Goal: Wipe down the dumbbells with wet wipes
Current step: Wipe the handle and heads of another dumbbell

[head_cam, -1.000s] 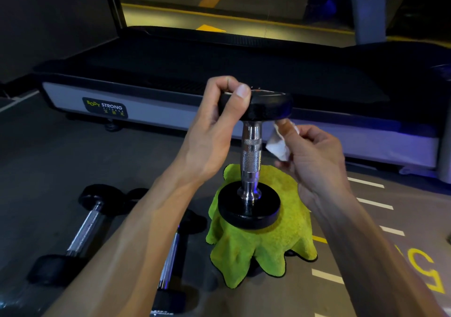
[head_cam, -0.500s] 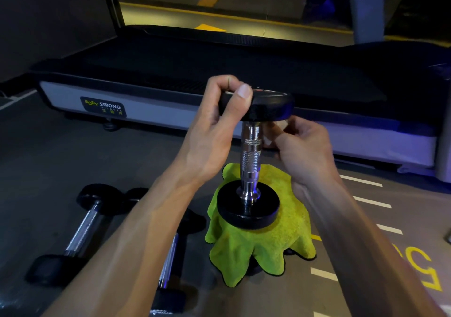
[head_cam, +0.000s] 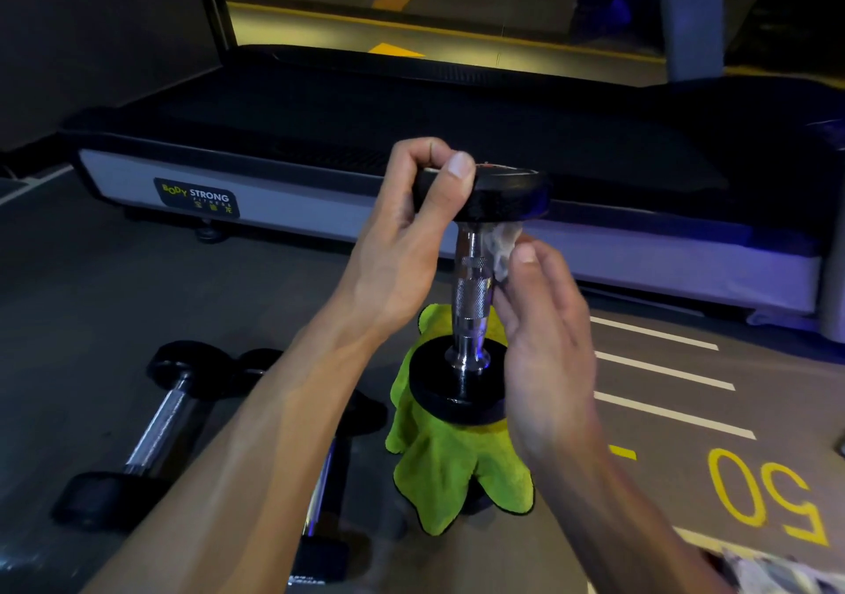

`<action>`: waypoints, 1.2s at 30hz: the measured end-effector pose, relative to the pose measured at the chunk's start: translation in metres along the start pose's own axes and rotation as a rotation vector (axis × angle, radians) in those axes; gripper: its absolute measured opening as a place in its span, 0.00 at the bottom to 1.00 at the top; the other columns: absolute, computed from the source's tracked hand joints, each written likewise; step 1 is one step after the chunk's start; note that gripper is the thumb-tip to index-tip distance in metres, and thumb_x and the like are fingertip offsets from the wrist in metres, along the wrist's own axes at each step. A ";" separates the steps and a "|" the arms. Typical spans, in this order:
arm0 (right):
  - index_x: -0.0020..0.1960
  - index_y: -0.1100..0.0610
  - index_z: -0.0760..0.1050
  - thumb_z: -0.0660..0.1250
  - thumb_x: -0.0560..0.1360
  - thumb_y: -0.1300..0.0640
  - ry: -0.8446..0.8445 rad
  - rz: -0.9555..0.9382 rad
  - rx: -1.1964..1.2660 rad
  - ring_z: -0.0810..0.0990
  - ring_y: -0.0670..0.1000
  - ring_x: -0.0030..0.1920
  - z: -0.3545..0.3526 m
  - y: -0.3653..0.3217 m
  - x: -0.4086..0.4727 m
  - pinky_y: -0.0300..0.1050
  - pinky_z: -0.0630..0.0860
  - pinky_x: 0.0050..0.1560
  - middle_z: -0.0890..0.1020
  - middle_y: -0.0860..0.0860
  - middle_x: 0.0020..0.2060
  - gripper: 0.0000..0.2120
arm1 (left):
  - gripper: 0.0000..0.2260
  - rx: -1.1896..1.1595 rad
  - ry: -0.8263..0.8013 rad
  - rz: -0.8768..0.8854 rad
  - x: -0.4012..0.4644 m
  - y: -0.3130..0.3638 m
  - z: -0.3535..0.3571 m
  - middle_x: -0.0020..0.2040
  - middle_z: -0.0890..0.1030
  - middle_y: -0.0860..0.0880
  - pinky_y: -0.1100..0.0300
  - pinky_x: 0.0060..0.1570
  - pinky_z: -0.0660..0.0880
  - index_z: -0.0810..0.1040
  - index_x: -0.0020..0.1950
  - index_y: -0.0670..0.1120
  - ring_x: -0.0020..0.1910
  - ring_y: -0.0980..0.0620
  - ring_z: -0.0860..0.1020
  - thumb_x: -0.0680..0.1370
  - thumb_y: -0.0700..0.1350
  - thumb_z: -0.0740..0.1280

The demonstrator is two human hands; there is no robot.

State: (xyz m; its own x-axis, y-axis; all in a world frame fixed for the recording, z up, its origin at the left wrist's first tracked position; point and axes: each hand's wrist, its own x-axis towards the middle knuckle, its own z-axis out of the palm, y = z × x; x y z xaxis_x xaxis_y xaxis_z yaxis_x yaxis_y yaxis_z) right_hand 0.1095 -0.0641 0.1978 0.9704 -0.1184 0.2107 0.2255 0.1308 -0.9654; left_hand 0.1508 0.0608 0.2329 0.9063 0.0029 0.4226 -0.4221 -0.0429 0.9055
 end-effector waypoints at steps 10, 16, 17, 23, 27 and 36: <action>0.51 0.61 0.80 0.55 0.83 0.60 -0.104 0.396 0.414 0.82 0.53 0.38 0.016 -0.012 0.051 0.48 0.79 0.41 0.85 0.55 0.39 0.15 | 0.15 -0.038 -0.025 0.019 0.002 0.000 -0.001 0.51 0.78 0.54 0.58 0.55 0.76 0.72 0.58 0.49 0.50 0.58 0.77 0.81 0.59 0.62; 0.46 0.56 0.82 0.63 0.84 0.56 0.194 -0.113 -0.110 0.79 0.46 0.40 0.007 0.003 0.008 0.45 0.76 0.41 0.84 0.52 0.38 0.12 | 0.13 0.043 -0.008 0.070 0.000 -0.003 0.005 0.48 0.77 0.61 0.65 0.49 0.75 0.72 0.55 0.53 0.46 0.63 0.75 0.79 0.61 0.63; 0.48 0.52 0.84 0.65 0.83 0.57 0.182 -0.176 -0.121 0.82 0.42 0.46 0.008 0.002 0.004 0.45 0.78 0.48 0.86 0.48 0.42 0.10 | 0.13 0.067 0.019 0.062 0.002 -0.003 0.004 0.47 0.76 0.59 0.63 0.48 0.74 0.72 0.54 0.54 0.44 0.62 0.75 0.79 0.62 0.63; 0.63 0.59 0.83 0.70 0.79 0.64 0.077 -0.539 -0.565 0.75 0.39 0.69 0.016 0.028 0.004 0.36 0.70 0.71 0.77 0.43 0.66 0.13 | 0.11 0.157 0.114 0.005 0.015 -0.010 -0.009 0.45 0.72 0.54 0.64 0.45 0.70 0.71 0.54 0.50 0.39 0.61 0.72 0.85 0.57 0.63; 0.56 0.58 0.84 0.72 0.76 0.63 0.117 -0.550 -0.543 0.78 0.35 0.54 0.016 0.024 0.025 0.30 0.74 0.55 0.80 0.50 0.56 0.09 | 0.10 0.156 0.105 0.020 0.013 -0.012 -0.013 0.46 0.73 0.53 0.62 0.47 0.71 0.71 0.52 0.53 0.41 0.59 0.72 0.83 0.59 0.63; 0.51 0.48 0.82 0.65 0.80 0.43 -0.053 0.066 -0.107 0.85 0.52 0.51 0.013 0.016 0.054 0.61 0.79 0.61 0.87 0.49 0.47 0.12 | 0.09 0.149 0.097 0.022 0.014 -0.013 -0.009 0.44 0.72 0.55 0.65 0.43 0.69 0.71 0.51 0.54 0.39 0.62 0.71 0.83 0.59 0.63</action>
State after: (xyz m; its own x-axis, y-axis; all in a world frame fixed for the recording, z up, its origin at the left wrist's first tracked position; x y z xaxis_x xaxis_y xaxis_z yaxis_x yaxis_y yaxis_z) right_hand 0.1666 -0.0557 0.1954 0.9866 -0.0610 0.1516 0.1536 0.0301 -0.9877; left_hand 0.1682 0.0702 0.2274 0.8877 0.0962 0.4502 -0.4274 -0.1915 0.8836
